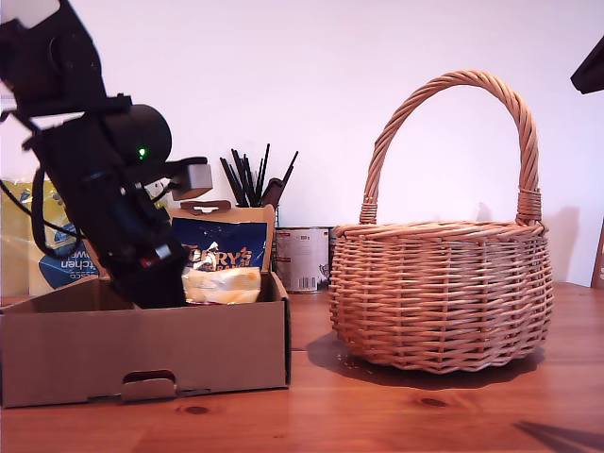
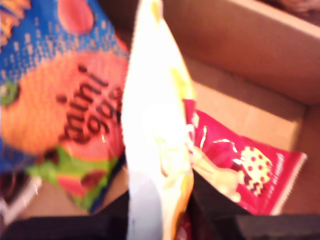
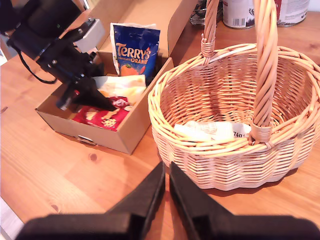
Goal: Move the bags of Easter eggs from the cardboard box on the left into the woven basket on the right side.
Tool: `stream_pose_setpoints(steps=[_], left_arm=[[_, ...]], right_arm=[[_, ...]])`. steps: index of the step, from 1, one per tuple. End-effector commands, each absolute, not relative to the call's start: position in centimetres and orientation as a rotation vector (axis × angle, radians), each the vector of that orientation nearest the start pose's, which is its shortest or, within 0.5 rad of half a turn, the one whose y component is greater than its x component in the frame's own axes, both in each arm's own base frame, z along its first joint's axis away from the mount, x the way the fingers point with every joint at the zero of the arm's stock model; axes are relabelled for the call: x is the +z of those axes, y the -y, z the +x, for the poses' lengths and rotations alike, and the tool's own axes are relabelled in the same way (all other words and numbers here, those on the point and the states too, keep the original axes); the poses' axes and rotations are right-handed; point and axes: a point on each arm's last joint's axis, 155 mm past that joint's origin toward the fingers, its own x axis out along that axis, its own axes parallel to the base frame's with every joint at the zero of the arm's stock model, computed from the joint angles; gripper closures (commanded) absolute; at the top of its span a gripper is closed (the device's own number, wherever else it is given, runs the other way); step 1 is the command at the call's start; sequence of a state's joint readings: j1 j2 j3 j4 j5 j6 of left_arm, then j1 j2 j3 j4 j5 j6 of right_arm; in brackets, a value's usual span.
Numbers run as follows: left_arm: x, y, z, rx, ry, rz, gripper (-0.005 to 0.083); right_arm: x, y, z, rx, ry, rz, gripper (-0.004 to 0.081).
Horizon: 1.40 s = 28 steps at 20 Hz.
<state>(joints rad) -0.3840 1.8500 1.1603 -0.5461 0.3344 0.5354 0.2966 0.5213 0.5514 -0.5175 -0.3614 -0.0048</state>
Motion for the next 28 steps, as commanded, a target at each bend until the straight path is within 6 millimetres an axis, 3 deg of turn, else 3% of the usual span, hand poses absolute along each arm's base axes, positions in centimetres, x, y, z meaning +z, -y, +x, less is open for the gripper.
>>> stream_pose_setpoints(steps=[1,10,14,20,22,28], left_arm=[[1.7,20.3,33.8,-0.958,-1.114,0.472,0.072],[13.0,23.1,36.2,-1.004,-0.887,0.409,0.0722],[16.8,28.4,34.2,-1.203,-0.792,0.206,0.0722],[21.0,37.2,33.3,-1.319,-0.542,0.152,0.0722],[21.1,39.7,33.3,-1.325,-0.481,0.152,0.0722],[16.6,43.3,35.4,-1.202,-0.436,0.251,0.0722]], right_arm=[[19.7,-13.6,21.6,0.658,-0.477,0.009,0.0783],[19.7,-13.6,21.6,0.658,-0.477,0.009,0.0783],[19.6,-13.6,21.6,0.658,-0.477,0.009,0.0783],[19.6,-13.6,21.6,0.657,-0.477,0.009,0.0783],[19.7,-13.6,21.6,0.657,-0.476,0.008,0.0783],[19.8,-13.6,21.7,0.658,-0.469,0.008,0.0783]])
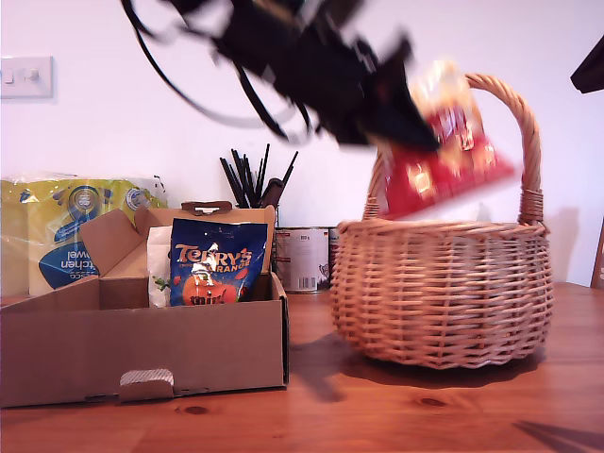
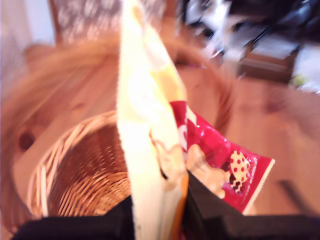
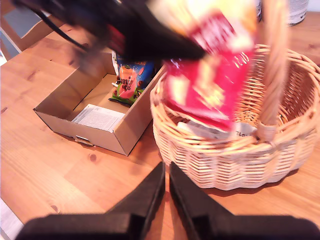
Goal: Move the bags of Easter eggs from the cardboard box on the left into the woven basket on the right side.
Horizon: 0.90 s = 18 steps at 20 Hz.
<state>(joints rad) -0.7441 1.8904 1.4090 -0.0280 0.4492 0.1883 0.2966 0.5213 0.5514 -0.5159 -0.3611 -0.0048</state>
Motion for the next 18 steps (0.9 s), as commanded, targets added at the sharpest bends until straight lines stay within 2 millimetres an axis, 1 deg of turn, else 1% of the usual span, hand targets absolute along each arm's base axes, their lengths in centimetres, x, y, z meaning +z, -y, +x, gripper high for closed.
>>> stream_pose_setpoints(steps=[1,4,7,8,9,11,12,13,14,18], left_arm=[[15.8,43.5,35.8,-1.181,-0.44,0.262,0.0722],[13.7,43.5,37.0,-1.114,-0.447,0.311,0.0722],[13.2,43.3,38.0,-1.055,-0.438,0.329,0.0719],[13.3,43.3,38.1,-1.052,-0.433,0.329,0.0699],[13.4,43.4,38.1,-1.054,-0.429,0.327,0.0644],[13.3,43.6,37.9,-1.057,-0.43,0.329,0.0481],[13.3,43.6,37.8,-1.059,-0.431,0.33,0.0413],[13.3,43.7,37.6,-1.063,-0.431,0.331,0.0366],[13.3,43.9,37.4,-1.067,-0.43,0.332,0.0342],[13.7,43.7,38.1,-1.01,-0.414,0.351,0.035]], right_arm=[[19.8,-13.6,21.7,0.658,-0.469,0.008,0.0783],[19.8,-13.6,21.6,0.658,-0.471,0.009,0.0783],[19.8,-13.6,21.6,0.659,-0.472,0.009,0.0783],[19.8,-13.6,21.6,0.659,-0.472,0.009,0.0783],[19.8,-13.6,21.6,0.659,-0.472,0.009,0.0783],[19.8,-13.6,21.6,0.659,-0.472,0.009,0.0783],[19.8,-13.6,21.6,0.659,-0.472,0.009,0.0783],[19.8,-13.6,21.6,0.658,-0.471,0.009,0.0783],[19.8,-13.6,21.6,0.659,-0.471,0.009,0.0783],[19.8,-13.6,21.6,0.658,-0.47,0.009,0.0783]])
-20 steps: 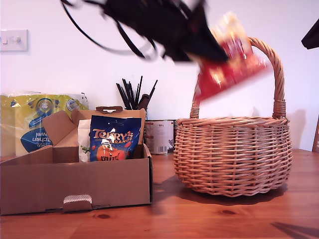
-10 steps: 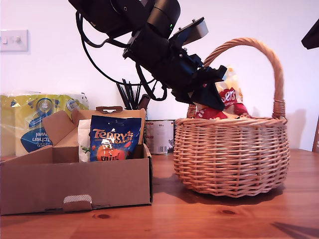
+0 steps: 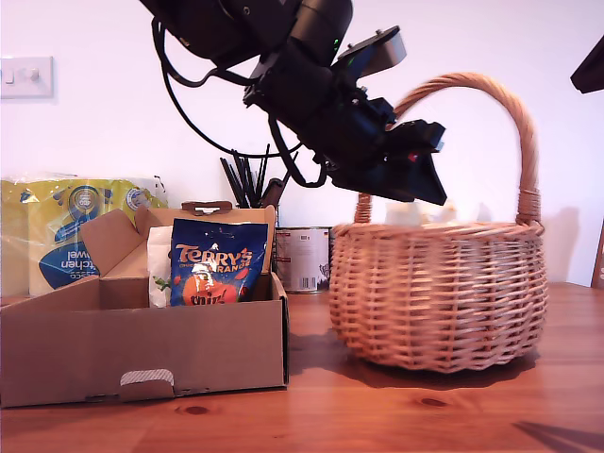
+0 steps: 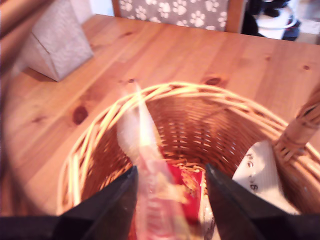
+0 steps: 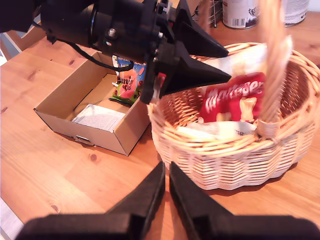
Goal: Move the bags of Easter eggs from the cardboard box on the left into the woven basket on the right side.
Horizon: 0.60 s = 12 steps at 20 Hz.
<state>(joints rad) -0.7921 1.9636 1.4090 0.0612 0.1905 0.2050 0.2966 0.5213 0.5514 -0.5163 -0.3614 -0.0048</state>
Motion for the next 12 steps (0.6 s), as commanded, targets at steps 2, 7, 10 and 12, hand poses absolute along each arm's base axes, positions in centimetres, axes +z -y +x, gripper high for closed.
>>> stream_pose_setpoints(steps=[2,7,10,12], left_arm=[[14.0,43.2,37.8,-1.001,-0.431,0.359,0.0398],[15.0,40.7,36.1,-0.993,-0.53,0.385,0.0753],[16.1,38.5,35.1,-0.977,-0.59,0.396,0.0774],[16.9,37.1,35.1,-0.958,-0.61,0.394,0.0779]], right_arm=[[19.8,-13.6,21.6,0.658,-0.47,0.009,0.0783],[19.8,-13.6,21.6,0.658,-0.472,0.009,0.0783],[19.7,-13.6,21.6,0.658,-0.475,0.009,0.0783],[19.7,-13.6,21.6,0.658,-0.476,0.008,0.0783]])
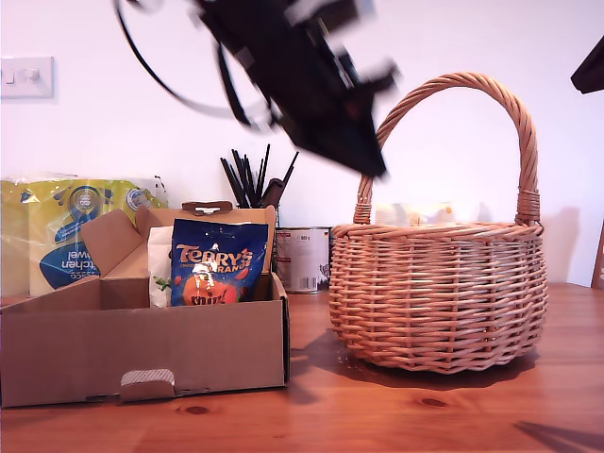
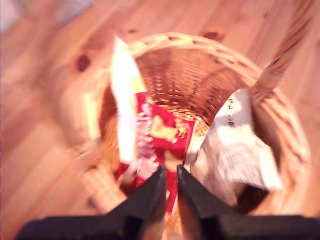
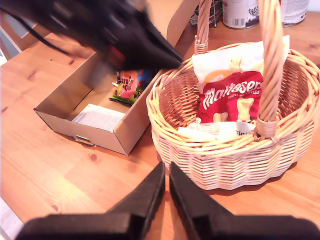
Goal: Move the bags of Easter eggs from the cardboard box on the left into the woven basket on the right side.
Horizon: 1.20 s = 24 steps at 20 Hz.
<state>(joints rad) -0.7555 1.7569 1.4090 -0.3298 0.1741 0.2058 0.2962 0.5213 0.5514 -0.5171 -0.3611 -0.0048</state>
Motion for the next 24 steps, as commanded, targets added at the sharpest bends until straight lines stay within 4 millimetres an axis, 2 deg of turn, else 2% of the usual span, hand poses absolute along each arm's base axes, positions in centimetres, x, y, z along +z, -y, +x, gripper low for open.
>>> stream_pose_setpoints(steps=[1,5,8,11,14,15,16,17,18,21,24], left_arm=[[17.3,36.3,35.4,-0.943,-0.612,0.389,0.0792],[18.8,33.3,37.1,-0.904,-0.612,0.354,0.0793],[18.9,30.7,37.9,-0.924,-0.615,0.374,0.0793],[17.9,26.9,38.9,-0.977,-0.61,0.489,0.0793],[17.2,22.9,41.3,-0.945,-0.576,0.614,0.0767],[17.4,22.0,41.9,-0.939,-0.553,0.64,0.0654],[17.7,21.4,42.6,-0.927,-0.527,0.66,0.0425],[18.1,20.7,43.4,-0.906,-0.5,0.691,0.0242],[18.3,20.2,43.9,-0.884,-0.488,0.704,0.0183],[18.5,20.3,44.1,-0.91,-0.442,0.768,0.0187],[16.8,19.4,44.8,-0.859,-0.514,0.75,0.0187]], right_arm=[[19.7,-13.6,21.6,0.658,-0.476,0.008,0.0783],[19.5,-13.5,21.5,0.658,-0.478,-0.009,0.0783],[19.5,-13.5,21.6,0.658,-0.477,-0.014,0.0783],[19.5,-13.5,21.6,0.656,-0.477,-0.015,0.0783],[19.5,-13.5,21.6,0.655,-0.48,-0.014,0.0783],[19.5,-13.5,21.6,0.655,-0.48,-0.014,0.0783],[19.5,-13.5,21.6,0.655,-0.48,-0.014,0.0783],[19.5,-13.5,21.6,0.655,-0.48,-0.014,0.0783],[19.5,-13.5,21.6,0.655,-0.48,-0.014,0.0783],[19.5,-13.5,21.6,0.656,-0.476,-0.014,0.0783],[19.6,-13.5,21.6,0.656,-0.473,-0.014,0.0783]])
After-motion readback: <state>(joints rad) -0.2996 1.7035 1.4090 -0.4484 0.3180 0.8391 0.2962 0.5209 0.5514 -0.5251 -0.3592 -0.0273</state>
